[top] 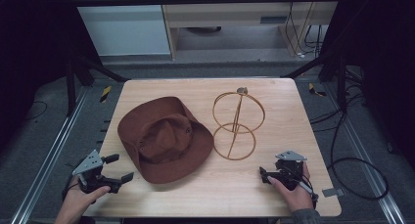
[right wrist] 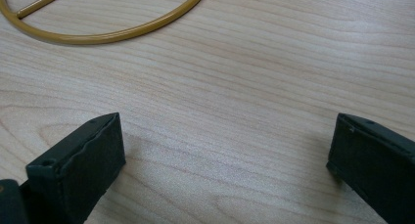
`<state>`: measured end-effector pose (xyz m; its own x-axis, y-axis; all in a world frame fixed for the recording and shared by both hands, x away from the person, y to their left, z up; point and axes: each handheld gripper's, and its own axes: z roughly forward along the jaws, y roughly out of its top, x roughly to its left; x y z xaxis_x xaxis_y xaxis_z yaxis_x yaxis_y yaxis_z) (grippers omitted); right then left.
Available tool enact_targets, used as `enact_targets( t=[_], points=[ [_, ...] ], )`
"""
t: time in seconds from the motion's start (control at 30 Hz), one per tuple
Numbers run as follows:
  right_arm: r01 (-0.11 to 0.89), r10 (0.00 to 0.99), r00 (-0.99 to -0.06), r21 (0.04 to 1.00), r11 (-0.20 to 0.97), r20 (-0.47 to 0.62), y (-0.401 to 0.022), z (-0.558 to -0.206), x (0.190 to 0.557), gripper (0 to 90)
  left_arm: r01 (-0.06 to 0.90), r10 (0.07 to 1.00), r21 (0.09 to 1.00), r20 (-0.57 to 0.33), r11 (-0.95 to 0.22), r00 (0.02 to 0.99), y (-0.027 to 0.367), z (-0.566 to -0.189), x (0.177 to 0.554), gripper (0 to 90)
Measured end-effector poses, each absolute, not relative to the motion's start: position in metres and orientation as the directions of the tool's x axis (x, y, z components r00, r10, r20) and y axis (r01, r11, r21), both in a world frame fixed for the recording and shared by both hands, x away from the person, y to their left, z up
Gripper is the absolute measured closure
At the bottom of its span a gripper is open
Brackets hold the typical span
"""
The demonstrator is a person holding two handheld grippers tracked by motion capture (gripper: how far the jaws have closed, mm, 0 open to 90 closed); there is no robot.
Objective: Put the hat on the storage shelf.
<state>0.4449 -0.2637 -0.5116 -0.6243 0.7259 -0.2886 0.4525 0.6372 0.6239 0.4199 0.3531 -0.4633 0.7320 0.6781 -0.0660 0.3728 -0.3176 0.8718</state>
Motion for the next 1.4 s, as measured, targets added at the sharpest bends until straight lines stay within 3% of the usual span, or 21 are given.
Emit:
enact_targets(
  t=[0.23, 0.4, 0.6, 0.7, 0.97, 1.4],
  points=[
    [0.452, 0.725, -0.625, 0.623, 0.638, -0.289, -0.264, -0.512, 0.445, 0.4, 0.404, 0.677, 0.876, -0.130, -0.264, 0.724, 0.341, -0.460, 0.422, 4.6],
    [0.452, 0.725, -0.624, 0.623, 0.638, -0.289, -0.264, -0.512, 0.445, 0.4, 0.417, 0.692, 0.866, -0.123, -0.274, 0.712, 0.332, -0.448, 0.431, 4.7],
    [0.453, 0.726, -0.625, 0.624, 0.637, -0.288, -0.264, -0.512, 0.445, 0.5, 0.414, 0.719, 0.838, -0.038, -0.356, 0.694, 0.316, -0.423, 0.447, 4.7],
    [0.453, 0.726, -0.625, 0.624, 0.637, -0.288, -0.264, -0.512, 0.445, 0.5, 0.400, 0.704, 0.799, 0.041, -0.449, 0.709, 0.303, -0.410, 0.452, 5.0],
    [0.453, 0.726, -0.625, 0.624, 0.637, -0.288, -0.264, -0.512, 0.445, 0.4, 0.386, 0.660, 0.720, 0.134, -0.577, 0.739, 0.278, -0.385, 0.474, 5.0],
    [0.451, 0.725, -0.627, 0.626, 0.636, -0.285, -0.264, -0.512, 0.445, 0.5, 0.388, 0.626, 0.650, 0.176, -0.654, 0.760, 0.262, -0.365, 0.514, 4.5]
  ],
)
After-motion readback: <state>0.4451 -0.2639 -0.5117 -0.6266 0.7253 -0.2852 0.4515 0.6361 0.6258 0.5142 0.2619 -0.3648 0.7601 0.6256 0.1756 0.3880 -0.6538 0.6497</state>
